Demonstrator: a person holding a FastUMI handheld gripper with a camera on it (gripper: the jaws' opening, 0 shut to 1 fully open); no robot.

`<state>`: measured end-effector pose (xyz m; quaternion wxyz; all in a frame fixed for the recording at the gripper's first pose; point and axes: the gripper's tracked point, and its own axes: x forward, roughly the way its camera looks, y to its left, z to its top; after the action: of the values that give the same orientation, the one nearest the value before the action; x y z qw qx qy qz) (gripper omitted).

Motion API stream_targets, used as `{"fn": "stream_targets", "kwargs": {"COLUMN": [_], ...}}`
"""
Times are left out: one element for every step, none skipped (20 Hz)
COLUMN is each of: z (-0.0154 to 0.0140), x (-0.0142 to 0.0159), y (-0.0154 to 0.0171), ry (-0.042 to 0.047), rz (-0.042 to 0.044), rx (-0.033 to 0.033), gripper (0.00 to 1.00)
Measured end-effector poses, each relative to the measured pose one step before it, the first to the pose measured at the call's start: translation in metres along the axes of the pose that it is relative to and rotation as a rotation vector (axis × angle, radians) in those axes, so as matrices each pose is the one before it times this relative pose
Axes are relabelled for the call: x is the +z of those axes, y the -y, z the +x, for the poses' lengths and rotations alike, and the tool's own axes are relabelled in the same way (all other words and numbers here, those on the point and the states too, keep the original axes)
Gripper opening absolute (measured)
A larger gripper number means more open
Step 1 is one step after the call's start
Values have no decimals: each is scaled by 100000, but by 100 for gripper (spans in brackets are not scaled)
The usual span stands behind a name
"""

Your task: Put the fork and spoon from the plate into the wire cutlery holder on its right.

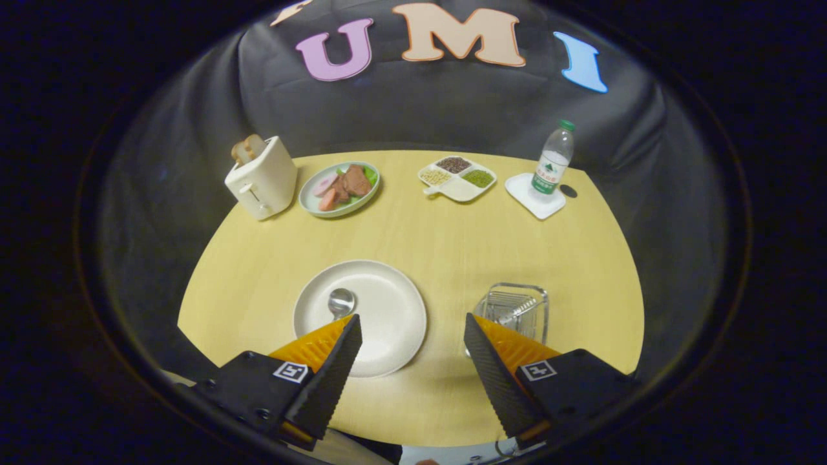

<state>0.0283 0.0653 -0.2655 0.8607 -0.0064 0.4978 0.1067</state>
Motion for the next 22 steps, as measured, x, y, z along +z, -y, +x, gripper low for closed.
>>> {"fn": "stream_targets", "kwargs": {"z": [388,372,382,351,444,422,525,485,581,414,561,563,647,618,628,465,624,405,425,405,353,428], "x": [-215,-122,-195,-199,-273,-249,-365,-299,-325,-235,-223,-217,-317,-266,-345,-261,-261,-236,-246,-254,-370,-285], "y": [-657,-721,-607,-503,-623,-579,-556,-542,-479,-481,-304,-249,-387,-367,-287,-309,-241,-255,-413,-385,-338,-134], "ry": [-819,-701,-849,-965,-913,-1157,-1303,-1191,-1220,-1015,-889,-1097,-1305,-1313,-1365,-1156,-903,-974,-887,-1014,-1543,-1241], "rz": [-423,-247,-303,-311,-257,-337,-289,-358,-393,-326,-208,67,-26,-285,-580,-671,-617,-547,-273,-245,-642,-1003], "rx": [761,1138,766,601,759,684,726,686,542,514,-10,-128,278,142,54,3,-265,-28,476,507,338,-181], "gripper": [100,100,100,100,100,100,100,100,100,100,100,100,99,99,99,99,99,99,98,98,98,97]}}
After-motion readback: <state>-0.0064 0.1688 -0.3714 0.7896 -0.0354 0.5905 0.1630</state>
